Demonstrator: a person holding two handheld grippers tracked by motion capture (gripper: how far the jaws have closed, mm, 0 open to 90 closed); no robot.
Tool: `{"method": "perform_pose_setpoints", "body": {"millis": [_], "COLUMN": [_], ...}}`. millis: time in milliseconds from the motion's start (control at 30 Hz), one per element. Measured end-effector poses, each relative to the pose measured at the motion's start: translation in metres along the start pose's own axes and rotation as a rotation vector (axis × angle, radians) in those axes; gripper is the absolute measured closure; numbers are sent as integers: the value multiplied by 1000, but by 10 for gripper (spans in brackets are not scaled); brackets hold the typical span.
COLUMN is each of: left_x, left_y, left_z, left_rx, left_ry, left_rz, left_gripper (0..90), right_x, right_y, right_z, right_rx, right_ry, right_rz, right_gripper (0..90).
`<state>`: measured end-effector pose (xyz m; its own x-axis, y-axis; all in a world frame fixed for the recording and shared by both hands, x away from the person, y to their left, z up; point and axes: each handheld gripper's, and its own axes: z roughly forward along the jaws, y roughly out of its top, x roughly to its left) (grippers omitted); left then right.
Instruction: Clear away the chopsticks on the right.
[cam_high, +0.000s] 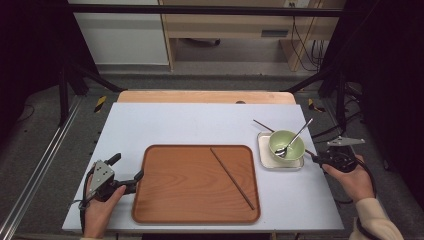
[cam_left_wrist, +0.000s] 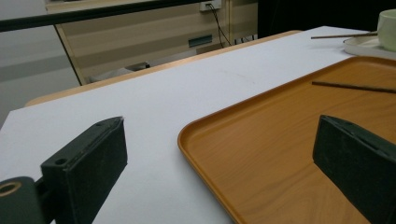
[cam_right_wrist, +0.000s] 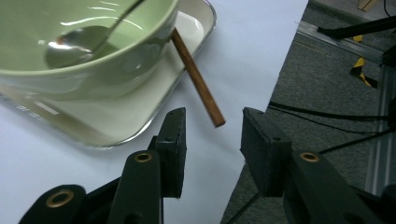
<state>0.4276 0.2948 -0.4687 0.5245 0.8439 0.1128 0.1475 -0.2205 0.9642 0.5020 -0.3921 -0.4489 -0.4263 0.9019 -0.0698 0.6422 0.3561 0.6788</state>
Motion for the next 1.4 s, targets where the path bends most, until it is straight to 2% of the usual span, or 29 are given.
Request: {"method": "perform_pose_setpoints", "body": {"millis": [200,500,733,833,933,1133,1300,1400], "left_x": [0,0,0,0,0,1,1,2], "left_y": [-1,-3,-4,-3,-3,-3,-3,-3], "left_z": [1,2,2,1,1,1,0,0], "left_rx": [9,20,21,22,21,19,16,12], "left_ry": [3,-5,-2,1,3,4,5,7], "left_rz": [3,4,-1,0,-1,-1,-4,-7], "left_gripper": [28,28,29,30,30,30,29,29], "right_x": [-3,-5,-5,-3,-1,-1,0,-3], "right_y": [10,11,10,10,11,11,12,13], "right_z": [19,31,32,31,30,29,25,21], "right_rx": [36,65,65,64,61,64,54,42], "right_ry": [18,39,61,71,87,102,97,79], "right_rz": [-52,-72,-61,-73,-68,-69,-70,-52], "right_gripper": [639,672,734,769,764,836,843,844]}}
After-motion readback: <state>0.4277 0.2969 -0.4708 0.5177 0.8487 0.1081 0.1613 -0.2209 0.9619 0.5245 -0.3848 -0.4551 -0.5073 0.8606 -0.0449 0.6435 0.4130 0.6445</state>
